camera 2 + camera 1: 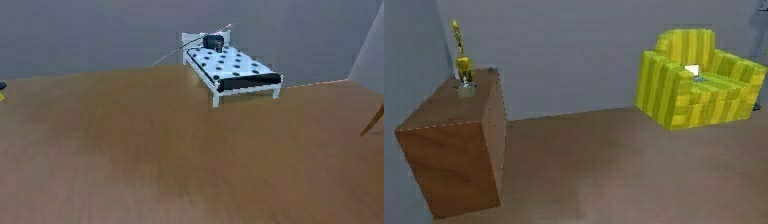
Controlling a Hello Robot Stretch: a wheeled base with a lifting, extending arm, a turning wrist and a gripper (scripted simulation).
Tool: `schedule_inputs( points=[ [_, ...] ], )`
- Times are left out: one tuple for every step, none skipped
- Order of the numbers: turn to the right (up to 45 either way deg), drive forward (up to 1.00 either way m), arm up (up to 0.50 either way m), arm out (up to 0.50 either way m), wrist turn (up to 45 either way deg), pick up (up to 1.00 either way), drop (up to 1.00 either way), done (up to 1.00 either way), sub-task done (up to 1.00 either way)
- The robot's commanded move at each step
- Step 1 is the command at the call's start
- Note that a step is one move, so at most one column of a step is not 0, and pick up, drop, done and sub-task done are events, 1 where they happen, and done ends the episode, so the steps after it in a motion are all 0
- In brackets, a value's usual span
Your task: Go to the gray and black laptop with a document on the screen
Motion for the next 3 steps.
schedule_inputs(
  points=[
    [24.0,0.0,0.0,0.0,0.0,0.0,0.0,0.0,0.0],
    [0.0,0.45,0.0,0.0,0.0,0.0,0.0,0.0,0.0],
    [6.0,0.0,0.0,0.0,0.0,0.0,0.0,0.0,0.0]
  ],
)
